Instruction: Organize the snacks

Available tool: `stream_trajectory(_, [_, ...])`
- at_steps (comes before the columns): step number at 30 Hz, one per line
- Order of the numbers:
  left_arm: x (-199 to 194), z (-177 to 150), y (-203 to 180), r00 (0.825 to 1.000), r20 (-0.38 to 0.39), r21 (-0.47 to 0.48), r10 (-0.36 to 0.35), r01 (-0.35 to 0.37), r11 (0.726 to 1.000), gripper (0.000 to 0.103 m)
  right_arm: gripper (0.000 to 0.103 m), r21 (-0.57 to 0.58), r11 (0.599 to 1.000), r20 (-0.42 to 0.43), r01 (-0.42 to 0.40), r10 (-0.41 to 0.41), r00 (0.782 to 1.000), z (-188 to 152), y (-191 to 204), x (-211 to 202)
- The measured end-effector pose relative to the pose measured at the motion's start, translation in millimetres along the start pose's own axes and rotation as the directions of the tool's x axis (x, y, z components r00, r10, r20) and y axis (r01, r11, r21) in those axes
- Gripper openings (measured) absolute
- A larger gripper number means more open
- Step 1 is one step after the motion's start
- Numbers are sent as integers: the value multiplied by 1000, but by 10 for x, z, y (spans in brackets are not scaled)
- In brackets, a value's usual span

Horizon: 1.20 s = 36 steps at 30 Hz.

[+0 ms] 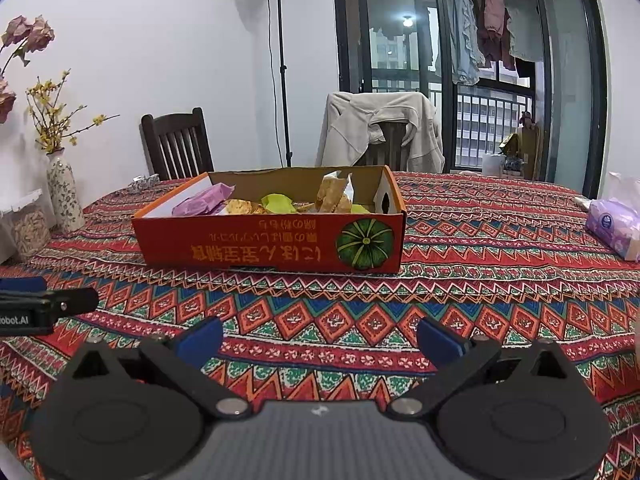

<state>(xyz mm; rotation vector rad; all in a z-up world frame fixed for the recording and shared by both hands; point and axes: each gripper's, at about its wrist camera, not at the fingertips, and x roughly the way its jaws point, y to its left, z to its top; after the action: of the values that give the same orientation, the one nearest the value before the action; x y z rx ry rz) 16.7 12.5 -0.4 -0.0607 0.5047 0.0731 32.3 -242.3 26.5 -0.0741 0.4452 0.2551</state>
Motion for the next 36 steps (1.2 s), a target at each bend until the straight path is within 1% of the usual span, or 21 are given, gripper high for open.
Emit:
stream_trajectory(6, [-6, -21, -21, 1000, -3, -2, -13, 13, 1000, 103, 103, -4, 1000, -2, 3, -3, 1000, -32, -7, -41])
stream_trajectory(36, [-9, -37, -4, 1000, -4, -9, -20, 20, 1000, 103, 103, -7, 1000, -5, 8, -8, 1000, -43, -15, -42])
